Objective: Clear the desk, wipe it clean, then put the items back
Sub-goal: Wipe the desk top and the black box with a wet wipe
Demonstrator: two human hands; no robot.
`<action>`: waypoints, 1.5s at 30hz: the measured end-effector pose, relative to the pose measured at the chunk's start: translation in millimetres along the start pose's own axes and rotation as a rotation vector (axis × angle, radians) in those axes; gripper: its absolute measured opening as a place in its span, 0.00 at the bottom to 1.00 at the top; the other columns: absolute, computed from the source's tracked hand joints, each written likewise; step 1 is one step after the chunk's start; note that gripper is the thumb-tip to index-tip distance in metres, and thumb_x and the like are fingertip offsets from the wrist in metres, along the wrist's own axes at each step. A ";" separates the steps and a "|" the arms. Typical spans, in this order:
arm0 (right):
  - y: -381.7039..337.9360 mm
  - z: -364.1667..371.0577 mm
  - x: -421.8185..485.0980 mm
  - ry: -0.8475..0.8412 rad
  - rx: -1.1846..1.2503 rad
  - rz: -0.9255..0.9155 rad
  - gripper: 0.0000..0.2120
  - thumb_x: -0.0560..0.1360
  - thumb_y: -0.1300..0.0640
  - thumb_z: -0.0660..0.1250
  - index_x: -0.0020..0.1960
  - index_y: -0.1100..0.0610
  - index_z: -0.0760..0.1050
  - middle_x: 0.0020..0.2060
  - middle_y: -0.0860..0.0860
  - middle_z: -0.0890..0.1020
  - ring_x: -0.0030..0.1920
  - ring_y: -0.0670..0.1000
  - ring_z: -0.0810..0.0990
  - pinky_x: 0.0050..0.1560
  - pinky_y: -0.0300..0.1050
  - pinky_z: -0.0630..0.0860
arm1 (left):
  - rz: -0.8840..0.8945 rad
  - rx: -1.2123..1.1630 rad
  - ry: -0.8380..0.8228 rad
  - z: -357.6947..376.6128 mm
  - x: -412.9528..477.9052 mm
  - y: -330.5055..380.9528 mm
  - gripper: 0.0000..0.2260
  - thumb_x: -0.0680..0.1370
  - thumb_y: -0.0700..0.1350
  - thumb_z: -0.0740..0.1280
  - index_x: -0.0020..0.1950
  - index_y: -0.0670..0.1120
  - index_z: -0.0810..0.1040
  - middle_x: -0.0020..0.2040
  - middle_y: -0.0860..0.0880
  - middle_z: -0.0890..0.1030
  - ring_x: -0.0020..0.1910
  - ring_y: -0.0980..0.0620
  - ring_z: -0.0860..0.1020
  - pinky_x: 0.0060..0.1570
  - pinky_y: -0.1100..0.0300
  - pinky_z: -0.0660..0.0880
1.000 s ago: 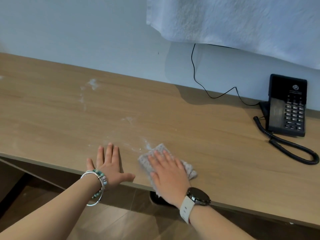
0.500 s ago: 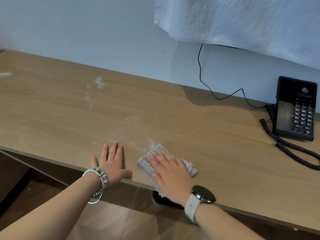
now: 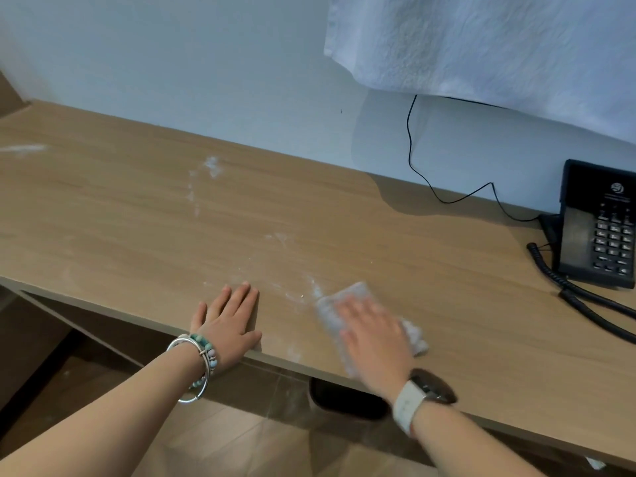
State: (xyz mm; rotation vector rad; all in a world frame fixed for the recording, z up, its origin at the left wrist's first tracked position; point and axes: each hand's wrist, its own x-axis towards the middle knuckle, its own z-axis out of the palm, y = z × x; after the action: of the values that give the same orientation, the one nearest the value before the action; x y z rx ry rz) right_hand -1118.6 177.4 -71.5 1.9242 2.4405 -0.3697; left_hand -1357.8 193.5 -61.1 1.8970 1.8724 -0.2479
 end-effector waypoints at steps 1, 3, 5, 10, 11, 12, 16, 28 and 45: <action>18.7 -4.2 4.6 0.029 -0.013 0.163 0.24 0.81 0.48 0.42 0.76 0.45 0.50 0.76 0.44 0.54 0.75 0.48 0.52 0.73 0.51 0.55 | 0.013 0.019 0.012 -0.7 -0.5 -1.3 0.32 0.80 0.54 0.55 0.76 0.55 0.38 0.76 0.57 0.38 0.76 0.52 0.39 0.73 0.49 0.41; 39.1 -11.9 7.5 0.053 0.041 0.462 0.24 0.81 0.48 0.43 0.77 0.46 0.47 0.77 0.45 0.51 0.76 0.49 0.50 0.73 0.51 0.54 | 0.033 0.054 0.040 -1.4 -1.0 -3.7 0.29 0.81 0.54 0.53 0.77 0.54 0.40 0.77 0.57 0.39 0.76 0.52 0.40 0.73 0.49 0.42; 23.4 -8.6 8.1 0.069 0.065 0.526 0.24 0.81 0.47 0.41 0.77 0.46 0.47 0.77 0.46 0.50 0.76 0.51 0.49 0.73 0.53 0.53 | 0.021 0.086 0.083 -1.2 -0.6 -7.7 0.28 0.81 0.55 0.51 0.77 0.54 0.40 0.77 0.55 0.40 0.76 0.52 0.40 0.73 0.50 0.43; -62.7 6.8 -12.6 0.112 0.042 -0.090 0.25 0.79 0.45 0.40 0.72 0.43 0.62 0.72 0.40 0.61 0.72 0.44 0.62 0.68 0.50 0.60 | -0.128 0.112 0.154 -7.8 9.4 -29.0 0.32 0.78 0.64 0.49 0.77 0.53 0.39 0.77 0.51 0.38 0.76 0.46 0.39 0.73 0.43 0.45; -57.2 6.8 -9.7 0.069 0.021 -0.122 0.26 0.79 0.44 0.38 0.73 0.43 0.61 0.72 0.39 0.61 0.72 0.44 0.62 0.69 0.50 0.60 | -0.157 0.102 0.143 -10.1 12.6 -33.9 0.34 0.77 0.66 0.49 0.77 0.53 0.39 0.77 0.51 0.38 0.76 0.46 0.39 0.72 0.41 0.44; -43.7 6.7 -2.9 0.031 -0.002 -0.109 0.28 0.77 0.43 0.35 0.74 0.43 0.56 0.74 0.40 0.57 0.74 0.45 0.58 0.71 0.50 0.57 | -0.189 0.085 0.127 -12.5 15.5 -38.7 0.35 0.76 0.67 0.49 0.77 0.53 0.39 0.77 0.51 0.38 0.76 0.46 0.38 0.72 0.41 0.44; 27.8 -4.9 23.2 0.077 0.009 0.423 0.27 0.79 0.44 0.39 0.77 0.46 0.51 0.76 0.47 0.54 0.76 0.51 0.54 0.72 0.52 0.57 | -0.229 0.048 0.081 -17.2 28.3 -55.0 0.40 0.73 0.71 0.50 0.76 0.52 0.38 0.77 0.52 0.36 0.75 0.47 0.37 0.72 0.40 0.44; -46.9 9.9 25.7 0.022 -0.010 -0.117 0.26 0.76 0.45 0.45 0.72 0.43 0.63 0.71 0.43 0.67 0.71 0.49 0.67 0.66 0.51 0.67 | -0.152 0.081 -0.075 -31.9 32.8 -68.5 0.36 0.77 0.66 0.50 0.75 0.55 0.33 0.75 0.53 0.32 0.75 0.47 0.35 0.72 0.41 0.43; -41.4 -3.2 27.2 0.072 0.024 0.192 0.24 0.75 0.48 0.49 0.69 0.46 0.68 0.68 0.46 0.72 0.66 0.50 0.73 0.60 0.51 0.73 | -0.153 0.068 -0.054 -32.1 32.5 -68.2 0.30 0.80 0.61 0.48 0.75 0.56 0.36 0.76 0.54 0.34 0.75 0.48 0.36 0.72 0.42 0.43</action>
State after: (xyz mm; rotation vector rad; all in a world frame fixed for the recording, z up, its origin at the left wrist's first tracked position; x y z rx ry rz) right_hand -1164.6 195.2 -65.2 2.1952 2.2747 -0.3312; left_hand -1428.9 234.6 -60.4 1.7734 1.9980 -0.4123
